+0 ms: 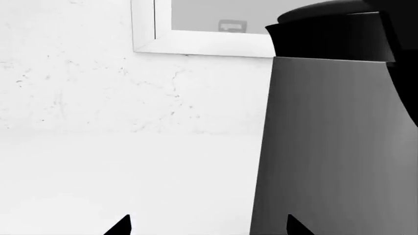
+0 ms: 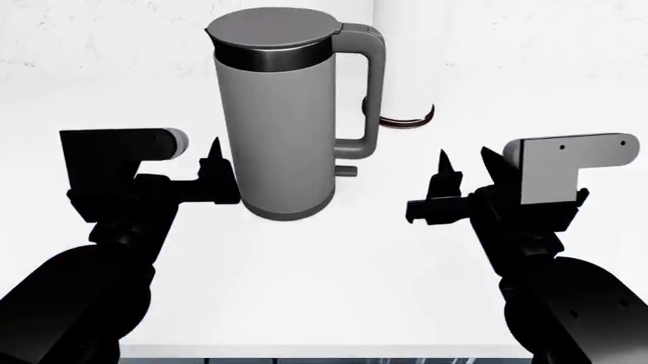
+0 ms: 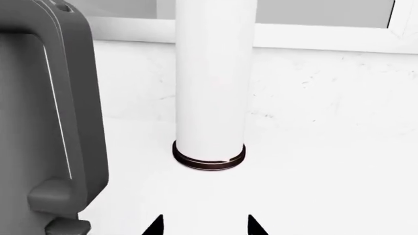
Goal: Press down the lever to turn on the electric kettle.
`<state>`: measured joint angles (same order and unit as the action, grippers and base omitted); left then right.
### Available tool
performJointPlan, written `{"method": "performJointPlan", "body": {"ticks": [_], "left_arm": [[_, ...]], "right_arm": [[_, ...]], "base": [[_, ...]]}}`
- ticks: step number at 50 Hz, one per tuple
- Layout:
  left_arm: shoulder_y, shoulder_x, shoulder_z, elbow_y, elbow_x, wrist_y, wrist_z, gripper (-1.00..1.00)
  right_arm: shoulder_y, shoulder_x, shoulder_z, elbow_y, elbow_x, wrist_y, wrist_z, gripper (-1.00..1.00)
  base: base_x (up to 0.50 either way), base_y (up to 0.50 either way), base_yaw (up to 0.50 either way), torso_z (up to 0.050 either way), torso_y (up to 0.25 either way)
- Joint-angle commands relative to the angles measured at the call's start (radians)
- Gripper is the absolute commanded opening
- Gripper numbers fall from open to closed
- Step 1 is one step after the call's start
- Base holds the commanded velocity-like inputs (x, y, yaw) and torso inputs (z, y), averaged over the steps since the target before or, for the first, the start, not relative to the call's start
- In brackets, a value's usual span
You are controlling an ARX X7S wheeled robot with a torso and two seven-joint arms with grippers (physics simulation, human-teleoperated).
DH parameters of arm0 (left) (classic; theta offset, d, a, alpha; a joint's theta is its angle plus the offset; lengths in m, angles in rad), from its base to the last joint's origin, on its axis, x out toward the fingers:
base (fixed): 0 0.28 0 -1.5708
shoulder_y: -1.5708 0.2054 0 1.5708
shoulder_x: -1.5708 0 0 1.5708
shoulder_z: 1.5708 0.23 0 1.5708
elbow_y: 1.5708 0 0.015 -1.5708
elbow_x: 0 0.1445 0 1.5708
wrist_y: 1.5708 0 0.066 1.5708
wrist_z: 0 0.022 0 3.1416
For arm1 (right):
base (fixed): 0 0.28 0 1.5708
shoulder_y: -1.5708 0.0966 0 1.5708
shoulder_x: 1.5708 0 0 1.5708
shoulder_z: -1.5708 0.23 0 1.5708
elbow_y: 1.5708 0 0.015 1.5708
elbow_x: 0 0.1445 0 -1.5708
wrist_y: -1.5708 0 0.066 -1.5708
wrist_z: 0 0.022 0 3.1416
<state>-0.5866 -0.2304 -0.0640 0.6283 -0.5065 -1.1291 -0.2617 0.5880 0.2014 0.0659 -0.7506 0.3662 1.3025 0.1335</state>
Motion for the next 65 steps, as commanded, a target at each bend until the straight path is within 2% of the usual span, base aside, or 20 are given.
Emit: {"method": "performJointPlan", "body": {"ticks": [1,8,14,16,19,21,23,25,40,65], "left_arm": [[0.003,-0.004,-0.002,0.003,-0.009,0.0,-0.004,1.0],[0.0,-0.005,0.002,-0.001,-0.011,0.002,-0.008,1.0],[0.003,-0.008,0.001,0.002,-0.015,0.003,-0.01,1.0],[-0.002,-0.007,0.003,-0.002,-0.015,0.003,-0.012,1.0],[-0.005,-0.006,0.004,-0.003,-0.017,0.002,-0.014,1.0],[-0.008,-0.006,0.006,-0.006,-0.017,0.003,-0.016,1.0],[-0.009,-0.006,0.007,-0.008,-0.018,0.003,-0.016,1.0],[-0.009,-0.006,0.007,-0.008,-0.019,0.003,-0.017,1.0],[-0.009,-0.011,0.006,-0.008,-0.028,0.006,-0.025,1.0],[-0.001,-0.022,0.006,-0.007,-0.04,0.017,-0.032,1.0]], "right_arm": [[0.01,-0.004,0.007,-0.01,0.021,0.034,0.002,-1.0],[0.031,-0.008,0.016,-0.036,0.044,0.085,0.003,-1.0],[0.114,-0.047,0.077,-0.097,0.125,0.259,-0.018,-1.0],[0.137,-0.016,0.125,-0.052,0.362,0.268,0.129,-1.0],[0.211,0.069,0.167,0.065,0.812,0.266,0.521,-1.0],[0.252,0.096,0.166,0.141,1.112,0.259,0.704,-1.0],[0.273,0.113,0.147,0.181,1.26,0.238,0.794,-1.0],[0.277,0.119,0.128,0.195,1.307,0.223,0.81,-1.0],[0.262,0.112,0.042,0.196,1.143,0.178,0.537,-1.0],[0.19,0.159,-0.137,0.248,0.832,0.016,0.301,-1.0]], "base": [[0.0,0.0,0.0,0.0,0.0],[0.0,0.0,0.0,0.0,0.0],[0.0,0.0,0.0,0.0,0.0],[0.0,0.0,0.0,0.0,0.0],[0.0,0.0,0.0,0.0,0.0],[0.0,0.0,0.0,0.0,0.0],[0.0,0.0,0.0,0.0,0.0],[0.0,0.0,0.0,0.0,0.0],[0.0,0.0,0.0,0.0,0.0],[0.0,0.0,0.0,0.0,0.0]]}}
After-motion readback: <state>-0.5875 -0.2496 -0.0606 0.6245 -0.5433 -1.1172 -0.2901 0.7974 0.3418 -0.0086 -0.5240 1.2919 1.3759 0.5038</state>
